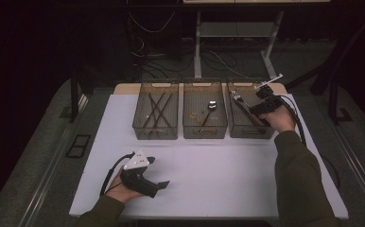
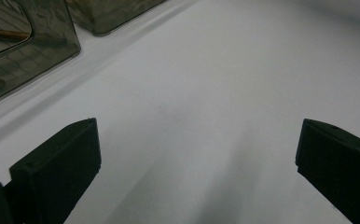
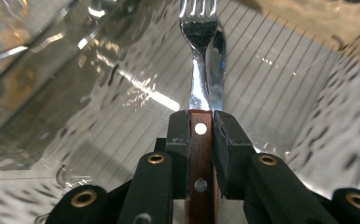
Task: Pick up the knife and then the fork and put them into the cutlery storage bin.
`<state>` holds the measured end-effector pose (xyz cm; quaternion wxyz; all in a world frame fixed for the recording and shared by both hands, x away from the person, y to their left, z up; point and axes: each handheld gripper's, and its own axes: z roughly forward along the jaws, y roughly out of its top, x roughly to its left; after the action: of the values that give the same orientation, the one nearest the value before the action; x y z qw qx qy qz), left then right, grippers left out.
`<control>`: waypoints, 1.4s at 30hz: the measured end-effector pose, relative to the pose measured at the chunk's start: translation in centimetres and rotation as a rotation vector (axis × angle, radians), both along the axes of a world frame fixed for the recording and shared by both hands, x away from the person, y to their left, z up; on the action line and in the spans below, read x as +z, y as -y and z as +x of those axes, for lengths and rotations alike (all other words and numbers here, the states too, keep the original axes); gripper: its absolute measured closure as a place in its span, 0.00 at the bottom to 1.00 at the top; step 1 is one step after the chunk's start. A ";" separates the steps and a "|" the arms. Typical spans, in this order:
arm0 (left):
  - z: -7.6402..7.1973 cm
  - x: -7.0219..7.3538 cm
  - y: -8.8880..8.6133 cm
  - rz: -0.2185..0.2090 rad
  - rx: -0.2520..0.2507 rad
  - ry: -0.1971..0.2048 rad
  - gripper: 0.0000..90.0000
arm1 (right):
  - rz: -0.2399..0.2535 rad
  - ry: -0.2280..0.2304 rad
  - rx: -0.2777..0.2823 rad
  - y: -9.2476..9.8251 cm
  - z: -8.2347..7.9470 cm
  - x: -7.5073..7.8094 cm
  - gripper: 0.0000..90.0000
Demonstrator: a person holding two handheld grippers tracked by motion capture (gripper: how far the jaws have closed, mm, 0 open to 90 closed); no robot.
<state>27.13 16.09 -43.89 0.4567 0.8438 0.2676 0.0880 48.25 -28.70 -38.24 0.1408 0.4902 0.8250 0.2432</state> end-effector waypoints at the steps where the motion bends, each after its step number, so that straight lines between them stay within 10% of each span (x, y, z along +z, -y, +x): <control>1: 0.0 0.0 0.0 -0.002 0.000 0.000 0.00 | 0.002 -0.004 -0.002 -0.1 0.1 -0.2 0.85; 20: 0.1 0.0 0.0 0.007 -0.002 -0.002 0.00 | 0.236 0.137 0.047 1.1 -2.8 2.3 0.44; 42: 0.4 -0.2 -0.1 0.000 -0.007 -0.016 0.00 | 0.311 0.283 0.134 0.3 -10.8 1.7 0.16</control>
<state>27.51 16.20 -44.13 0.4546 0.8455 0.2685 0.0796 37.48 -28.99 -36.57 0.1613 0.4111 0.7804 0.4427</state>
